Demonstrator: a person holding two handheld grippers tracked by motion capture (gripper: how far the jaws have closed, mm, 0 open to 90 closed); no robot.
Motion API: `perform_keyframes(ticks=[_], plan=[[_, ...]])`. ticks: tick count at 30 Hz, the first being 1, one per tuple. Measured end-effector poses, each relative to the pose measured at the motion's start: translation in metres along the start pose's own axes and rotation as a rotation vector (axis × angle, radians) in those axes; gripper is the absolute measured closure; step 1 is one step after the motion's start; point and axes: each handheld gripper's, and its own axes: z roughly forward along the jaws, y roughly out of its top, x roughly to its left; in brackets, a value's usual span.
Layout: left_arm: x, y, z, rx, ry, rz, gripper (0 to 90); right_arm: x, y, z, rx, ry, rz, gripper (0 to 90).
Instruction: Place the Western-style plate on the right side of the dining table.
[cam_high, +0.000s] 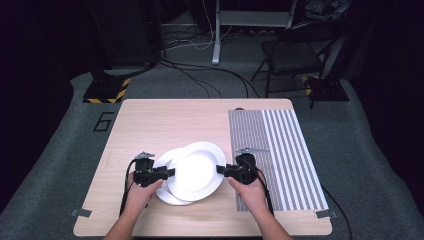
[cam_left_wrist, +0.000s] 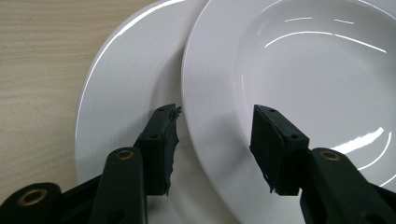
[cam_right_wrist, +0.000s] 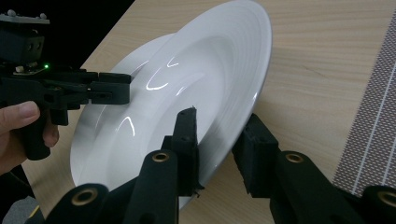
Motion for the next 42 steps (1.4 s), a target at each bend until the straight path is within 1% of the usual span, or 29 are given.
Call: perform_keyframes(ticks=[2, 3, 4, 5, 9, 11, 12, 17, 19, 23, 26, 27, 29, 32, 35, 38, 39, 40, 41, 42], plan=[[-0.001, 0.000, 0.000, 0.000, 0.003, -0.004, 49.5, -0.002, 0.000, 0.001, -0.001, 0.002, -0.003, 70.0], [-0.002, 0.000, 0.000, 0.001, 0.002, -0.005, 49.1, -0.002, -0.001, 0.001, 0.003, -0.001, 0.009, 69.8], [-0.002, 0.000, 0.001, 0.001, -0.001, -0.008, 49.0, -0.003, -0.001, 0.001, -0.001, -0.003, 0.002, 69.6], [-0.002, 0.000, 0.000, 0.011, -0.009, -0.014, 48.9, -0.004, -0.001, 0.001, -0.002, 0.000, 0.005, 69.5], [-0.003, -0.002, 0.002, 0.019, -0.020, -0.033, 48.6, -0.005, -0.002, 0.002, 0.003, -0.002, 0.017, 69.0], [-0.003, -0.002, 0.002, 0.024, -0.022, -0.030, 48.0, -0.006, -0.003, 0.002, 0.003, 0.002, 0.020, 68.7], [-0.004, -0.003, 0.002, 0.026, -0.025, -0.034, 47.9, -0.007, -0.003, 0.002, 0.004, 0.002, 0.019, 68.6], [-0.008, -0.004, 0.001, 0.020, -0.030, -0.029, 47.9, -0.009, -0.003, 0.003, 0.006, -0.001, 0.030, 67.9], [-0.011, -0.005, 0.002, 0.022, -0.022, -0.018, 47.6, -0.010, -0.004, 0.003, 0.006, -0.001, 0.030, 67.7], [-0.013, -0.007, 0.002, 0.020, -0.016, -0.022, 47.6, -0.010, -0.004, 0.004, 0.004, -0.001, 0.026, 67.5], [-0.014, -0.009, 0.002, 0.027, -0.023, -0.023, 47.8, -0.010, -0.004, 0.005, 0.002, -0.008, 0.027, 67.1], [-0.014, -0.009, 0.002, 0.023, -0.015, -0.018, 47.6, -0.010, -0.004, 0.005, 0.002, -0.010, 0.026, 67.1], [-0.016, -0.010, 0.002, 0.019, -0.009, -0.019, 47.2, -0.010, -0.004, 0.005, 0.000, -0.009, 0.026, 67.0], [-0.016, -0.011, 0.001, 0.021, -0.008, -0.022, 47.4, -0.010, -0.004, 0.006, -0.002, -0.012, 0.023, 66.9], [-0.018, -0.011, 0.000, 0.011, 0.003, -0.022, 47.8, -0.007, -0.004, 0.006, 0.005, -0.032, 0.014, 65.2], [-0.018, -0.011, -0.001, 0.009, 0.006, -0.021, 48.5, -0.002, -0.005, 0.006, 0.009, -0.078, -0.014, 62.7], [-0.018, -0.010, -0.002, 0.014, 0.005, -0.022, 48.5, -0.001, -0.005, 0.007, 0.002, -0.094, -0.034, 61.7], [-0.018, -0.010, -0.002, 0.016, 0.005, -0.022, 48.6, 0.003, -0.005, 0.007, 0.010, -0.110, -0.047, 60.5], [-0.018, -0.010, -0.002, 0.018, 0.008, -0.021, 48.6, 0.004, -0.004, 0.007, 0.017, -0.123, -0.079, 59.1], [-0.018, -0.010, -0.002, 0.021, 0.010, -0.020, 48.5, 0.007, -0.003, 0.007, 0.026, -0.139, -0.093, 57.8]])
